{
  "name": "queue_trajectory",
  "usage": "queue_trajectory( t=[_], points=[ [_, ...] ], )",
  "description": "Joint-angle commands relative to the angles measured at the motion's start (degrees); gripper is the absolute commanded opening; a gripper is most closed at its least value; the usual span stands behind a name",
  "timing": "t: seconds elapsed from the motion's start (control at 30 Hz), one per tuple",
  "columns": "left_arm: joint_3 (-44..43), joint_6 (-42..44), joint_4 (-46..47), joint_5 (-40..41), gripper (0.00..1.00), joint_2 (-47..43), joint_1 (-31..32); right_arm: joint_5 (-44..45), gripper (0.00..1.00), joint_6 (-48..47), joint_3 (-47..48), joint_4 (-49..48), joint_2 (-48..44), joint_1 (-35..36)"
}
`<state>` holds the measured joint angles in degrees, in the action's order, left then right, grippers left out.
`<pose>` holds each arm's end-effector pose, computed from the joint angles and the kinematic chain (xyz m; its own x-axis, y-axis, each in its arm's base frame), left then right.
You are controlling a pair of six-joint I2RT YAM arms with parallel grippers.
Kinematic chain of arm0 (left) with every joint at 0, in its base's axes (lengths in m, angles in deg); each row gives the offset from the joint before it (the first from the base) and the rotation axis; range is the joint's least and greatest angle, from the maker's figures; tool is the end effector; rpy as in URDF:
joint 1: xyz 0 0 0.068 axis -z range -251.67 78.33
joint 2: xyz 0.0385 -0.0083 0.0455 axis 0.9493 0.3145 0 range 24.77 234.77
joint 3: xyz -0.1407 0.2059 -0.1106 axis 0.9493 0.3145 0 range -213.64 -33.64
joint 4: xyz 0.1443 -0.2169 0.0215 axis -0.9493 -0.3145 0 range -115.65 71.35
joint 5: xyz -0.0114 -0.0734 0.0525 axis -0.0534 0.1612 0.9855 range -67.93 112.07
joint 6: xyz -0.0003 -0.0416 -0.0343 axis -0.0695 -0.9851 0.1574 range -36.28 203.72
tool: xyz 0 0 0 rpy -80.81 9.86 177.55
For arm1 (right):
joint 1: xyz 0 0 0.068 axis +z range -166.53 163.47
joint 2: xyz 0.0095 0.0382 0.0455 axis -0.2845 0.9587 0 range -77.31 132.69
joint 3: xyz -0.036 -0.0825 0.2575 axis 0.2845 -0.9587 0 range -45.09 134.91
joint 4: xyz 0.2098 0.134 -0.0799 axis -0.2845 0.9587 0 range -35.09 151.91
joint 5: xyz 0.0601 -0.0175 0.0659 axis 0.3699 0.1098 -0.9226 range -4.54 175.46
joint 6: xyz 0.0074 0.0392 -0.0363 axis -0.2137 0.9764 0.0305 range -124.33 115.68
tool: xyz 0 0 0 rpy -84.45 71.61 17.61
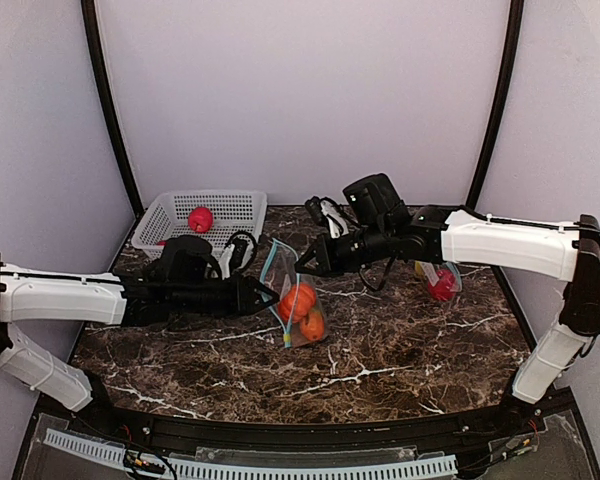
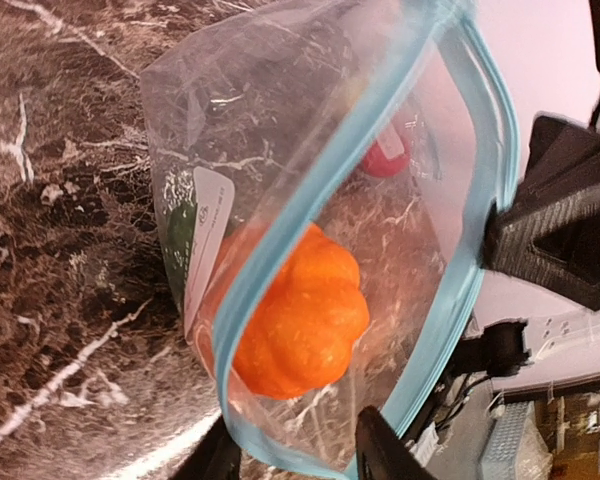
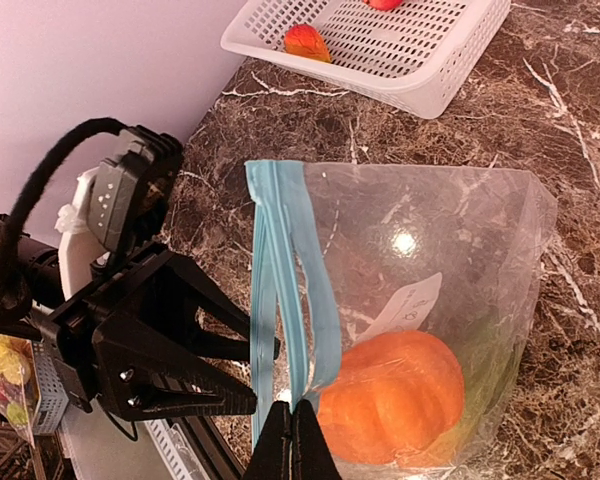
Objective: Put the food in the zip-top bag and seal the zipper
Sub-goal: Adjust the zipper food storage bag at the center of the board.
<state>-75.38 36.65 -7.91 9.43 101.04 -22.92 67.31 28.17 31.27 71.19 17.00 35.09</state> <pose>0.1871 -0.2252 0.2366 -0.8150 -0.1542 -0.5586 0.3948 0.5578 -0.7301 0.2276 0.3051 0.2976 -0.7806 -0.1634 -0.6032 -0.5756 0.5642 0.5920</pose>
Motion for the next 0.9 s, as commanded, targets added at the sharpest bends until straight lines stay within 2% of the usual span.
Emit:
queue_trajectory(
  t=[0.0,0.23,0.3,0.37,0.53,0.87],
  points=[
    [0.25,-1.28,3.26,-2.23,0.29,1.12,0.10,1.03,0.00,0.25,0.37,-1.22,-0.07,0.42],
    [-5.76,1.59,2.44,-1.34,0.02,2.22,0.05,3.20,0.00,-0.49,0.93,0.49,-1.49,0.33],
    [-8.65,2.73,1.22,-2.10,0.01,2.80,0.09,4.72,0.00,-0.93,1.45,1.75,-2.02,0.35],
    [-11.23,3.42,0.00,-2.82,0.01,3.01,0.08,9.97,0.00,-1.58,3.31,5.59,-2.58,0.73],
    [-11.02,3.28,-0.16,-2.64,0.01,1.47,0.03,16.97,0.00,-3.90,4.10,8.77,-5.69,1.10],
    [-9.84,3.81,-3.28,-1.71,0.01,4.59,0.03,13.49,0.00,-2.47,2.41,7.36,-3.08,0.86]
  ],
)
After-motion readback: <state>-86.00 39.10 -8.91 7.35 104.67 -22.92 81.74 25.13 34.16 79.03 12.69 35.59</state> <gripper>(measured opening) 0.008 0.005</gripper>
